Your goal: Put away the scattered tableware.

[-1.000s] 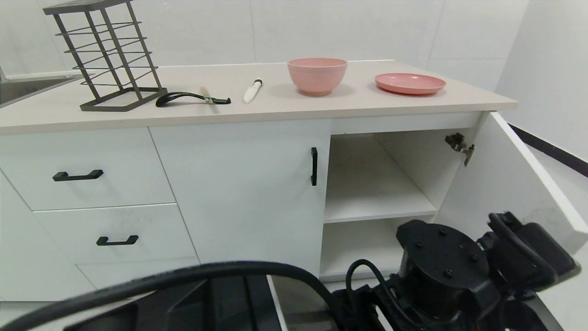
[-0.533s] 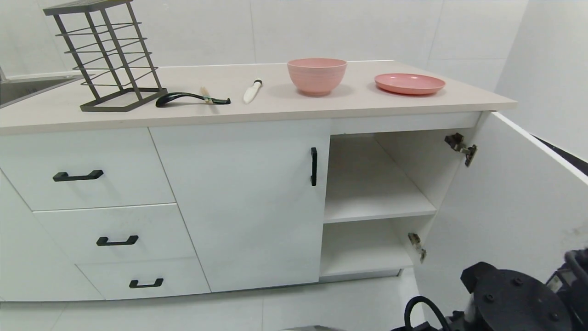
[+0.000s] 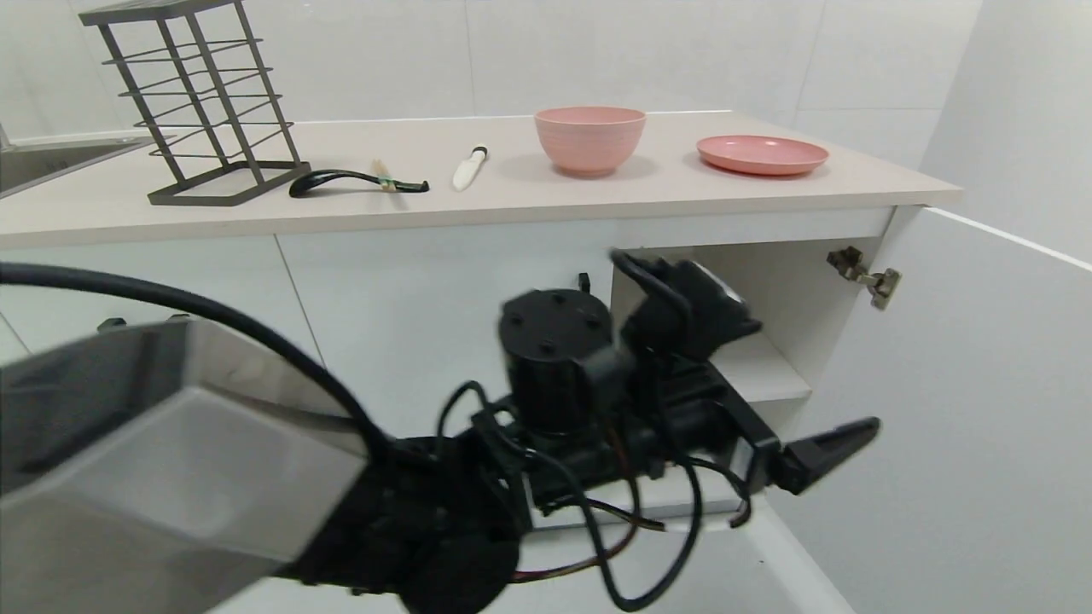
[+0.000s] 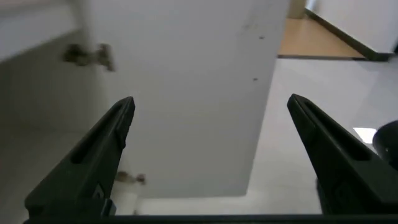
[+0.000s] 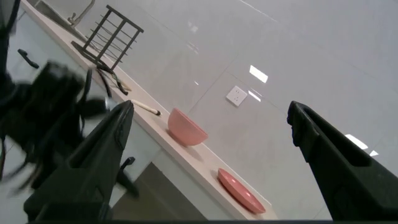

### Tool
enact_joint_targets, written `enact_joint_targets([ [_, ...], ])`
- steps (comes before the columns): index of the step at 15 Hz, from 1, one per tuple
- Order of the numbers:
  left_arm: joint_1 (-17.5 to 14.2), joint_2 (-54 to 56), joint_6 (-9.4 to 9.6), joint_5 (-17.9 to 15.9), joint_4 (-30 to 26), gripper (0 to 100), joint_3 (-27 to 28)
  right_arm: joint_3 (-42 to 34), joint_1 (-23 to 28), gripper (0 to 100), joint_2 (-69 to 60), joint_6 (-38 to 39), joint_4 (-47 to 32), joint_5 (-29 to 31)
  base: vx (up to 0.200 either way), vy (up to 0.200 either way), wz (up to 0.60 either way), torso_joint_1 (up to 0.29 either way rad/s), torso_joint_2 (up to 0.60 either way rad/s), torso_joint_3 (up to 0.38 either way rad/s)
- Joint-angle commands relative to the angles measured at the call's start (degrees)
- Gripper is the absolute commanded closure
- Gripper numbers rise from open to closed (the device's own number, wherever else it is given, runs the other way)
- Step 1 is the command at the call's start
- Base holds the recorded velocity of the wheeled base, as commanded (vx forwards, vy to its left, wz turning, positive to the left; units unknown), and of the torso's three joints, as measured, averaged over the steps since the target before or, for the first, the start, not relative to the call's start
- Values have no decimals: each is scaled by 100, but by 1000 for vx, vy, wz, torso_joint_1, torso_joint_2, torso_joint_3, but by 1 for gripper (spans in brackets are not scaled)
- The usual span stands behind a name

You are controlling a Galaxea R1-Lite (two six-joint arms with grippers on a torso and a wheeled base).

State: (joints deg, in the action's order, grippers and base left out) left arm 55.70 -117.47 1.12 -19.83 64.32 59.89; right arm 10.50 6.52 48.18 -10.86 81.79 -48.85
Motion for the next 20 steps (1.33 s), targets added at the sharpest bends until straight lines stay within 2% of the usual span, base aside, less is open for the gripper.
enact_joint_targets([
  [1,-1580,2958,11,-38,116,0,-2324,-259,-2,0,-72,-4,4,-11,0,0,0,0,0,0],
  [3,-2546,4223,11,-64,134,0,-3581,-434,-19,0,-203,-4,-5,-11,0,0,0,0,0,0],
  [4,-2872,4803,11,-73,125,0,-4056,-470,-19,0,-256,-4,-5,-11,0,0,0,0,0,0],
  [7,-3294,6139,-24,-64,28,0,-4891,-760,-151,0,-458,-4,-14,-11,0,0,0,0,0,0],
  [8,-3601,7027,11,-56,-156,0,-5374,-1041,-336,0,-669,-4,-102,-81,0,0,0,0,0,0],
  [9,-3786,7660,11,-64,-464,0,-5585,-1032,-432,0,-880,-12,-339,-169,0,0,0,0,0,0],
  [11,-4085,8741,11,-38,-1492,0,-5594,-1041,-573,0,-1249,-30,-787,-230,0,0,0,0,0,0],
  [13,-4621,10051,-24,-47,-3066,0,-5497,-1041,-608,0,-1794,-39,-1525,-301,0,0,0,0,0,0],
  [15,-4963,10894,-42,-56,-4041,0,-5427,-1041,-626,0,-2348,-39,-2325,-292,0,0,0,0,0,0],
  [17,-5148,11237,11,6,-4542,0,-5506,-1050,-643,0,-2805,-39,-2976,-283,0,0,0,0,0,0],
  [18,-5227,11272,-15,182,-4604,0,-5620,-1050,-635,0,-3086,-39,-3450,-248,0,0,0,0,0,0],
  [19,-5403,11334,11,445,-4753,0,-5796,-1050,-617,0,-3508,-30,-4250,-213,0,0,0,0,0,0],
  [20,-5579,11685,20,454,-5289,0,-5989,-1041,-591,0,-4079,-21,-5524,51,0,0,0,0,0,0],
])
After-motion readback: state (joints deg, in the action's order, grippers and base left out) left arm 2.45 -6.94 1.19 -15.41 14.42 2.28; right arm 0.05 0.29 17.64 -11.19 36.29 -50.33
